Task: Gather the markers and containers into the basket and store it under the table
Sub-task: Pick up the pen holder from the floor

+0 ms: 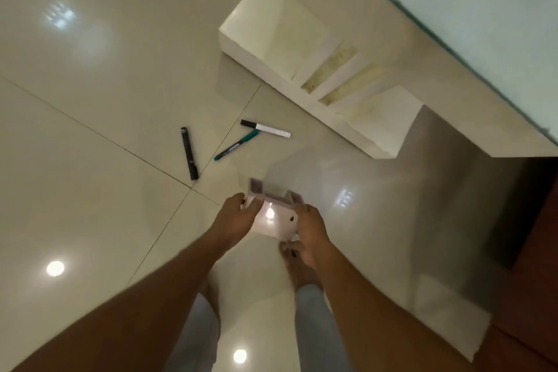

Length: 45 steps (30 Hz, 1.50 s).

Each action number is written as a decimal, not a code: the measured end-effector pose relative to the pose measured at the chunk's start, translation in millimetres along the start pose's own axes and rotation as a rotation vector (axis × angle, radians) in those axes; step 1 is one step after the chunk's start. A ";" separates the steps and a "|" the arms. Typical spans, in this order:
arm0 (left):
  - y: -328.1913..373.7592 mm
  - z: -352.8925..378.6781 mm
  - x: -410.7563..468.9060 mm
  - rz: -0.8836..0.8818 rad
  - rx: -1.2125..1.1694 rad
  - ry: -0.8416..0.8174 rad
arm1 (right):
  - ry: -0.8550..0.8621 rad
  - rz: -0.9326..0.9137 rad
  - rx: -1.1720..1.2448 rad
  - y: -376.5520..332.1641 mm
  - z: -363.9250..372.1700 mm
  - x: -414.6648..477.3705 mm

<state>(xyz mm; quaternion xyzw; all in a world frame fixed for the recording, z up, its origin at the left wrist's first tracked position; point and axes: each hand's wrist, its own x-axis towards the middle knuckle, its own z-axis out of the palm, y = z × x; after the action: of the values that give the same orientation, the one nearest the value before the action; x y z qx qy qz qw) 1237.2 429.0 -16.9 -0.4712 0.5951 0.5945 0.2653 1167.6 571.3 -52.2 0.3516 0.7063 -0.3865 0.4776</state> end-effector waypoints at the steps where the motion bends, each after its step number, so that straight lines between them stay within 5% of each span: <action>1: 0.4 -9.0 -14.0 -0.003 -0.006 0.008 | -0.009 -0.030 0.031 -1.8 -0.5 -25.1; 7: 5.9 -60.4 -95.2 0.042 -0.080 0.060 | -0.007 -0.172 0.150 -23.6 -0.5 -150.0; 17: 189.6 -112.8 -205.9 0.097 -0.352 -0.053 | 0.015 -0.515 0.367 -139.1 -53.3 -311.5; 23: 290.8 -99.1 -196.1 0.282 -0.403 -0.231 | 0.069 -0.756 0.210 -273.6 -99.5 -301.7; 31: 376.1 -73.8 -150.5 0.320 -0.520 -0.152 | 0.105 -0.782 -0.089 -415.5 -97.4 -250.8; 40: 402.9 -71.6 -123.5 0.285 -0.437 -0.155 | 0.230 -0.846 -0.147 -433.8 -102.7 -218.9; 45: 358.4 -91.2 -126.5 0.454 -0.030 0.062 | 0.535 -1.026 0.018 -393.2 -94.8 -229.2</action>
<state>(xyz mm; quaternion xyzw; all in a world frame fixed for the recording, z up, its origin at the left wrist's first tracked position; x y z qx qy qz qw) 998.0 318.6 271.8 -0.3469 0.6848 0.6331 0.0992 857.0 447.3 270.6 0.0539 0.8792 -0.4724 0.0309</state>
